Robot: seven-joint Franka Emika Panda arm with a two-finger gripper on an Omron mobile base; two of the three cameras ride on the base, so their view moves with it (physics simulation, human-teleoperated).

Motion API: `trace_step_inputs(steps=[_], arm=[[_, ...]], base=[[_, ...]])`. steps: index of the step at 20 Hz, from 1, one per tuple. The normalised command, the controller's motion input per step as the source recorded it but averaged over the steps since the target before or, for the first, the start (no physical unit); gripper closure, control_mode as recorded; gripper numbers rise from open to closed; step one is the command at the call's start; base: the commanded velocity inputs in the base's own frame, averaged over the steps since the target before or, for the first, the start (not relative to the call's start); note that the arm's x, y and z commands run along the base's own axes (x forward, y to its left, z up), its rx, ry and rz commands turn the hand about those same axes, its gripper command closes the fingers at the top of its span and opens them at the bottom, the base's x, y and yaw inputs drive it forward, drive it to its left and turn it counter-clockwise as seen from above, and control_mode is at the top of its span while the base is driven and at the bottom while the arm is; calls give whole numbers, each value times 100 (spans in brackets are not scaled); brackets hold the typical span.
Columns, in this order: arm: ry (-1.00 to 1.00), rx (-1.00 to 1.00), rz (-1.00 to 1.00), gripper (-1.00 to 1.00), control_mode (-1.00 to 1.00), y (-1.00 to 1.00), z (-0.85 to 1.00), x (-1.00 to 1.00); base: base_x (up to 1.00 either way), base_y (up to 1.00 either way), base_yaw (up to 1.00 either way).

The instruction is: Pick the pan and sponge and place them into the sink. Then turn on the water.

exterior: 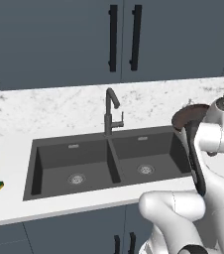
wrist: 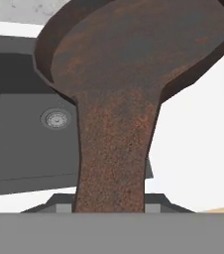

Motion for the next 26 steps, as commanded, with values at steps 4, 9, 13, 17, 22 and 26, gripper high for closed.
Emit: trace_step_inputs(steps=[4,9,13,17,22,26], arm=[[15,14,-20,100,-100,58,2,0],[18,17,-19,100,-100,53,0,0],[-6,2,-13,100,-100,80,0,0],[-37,-3,-9,100,-100,96,0,0],[-45,-4,-5,100,-100,83,-1,-1],[-6,14,-5,100,-100,61,0,0]], base=[[0,0,0],[0,0,0],[0,0,0],[0,0,0],[0,0,0],[0,0,0]])
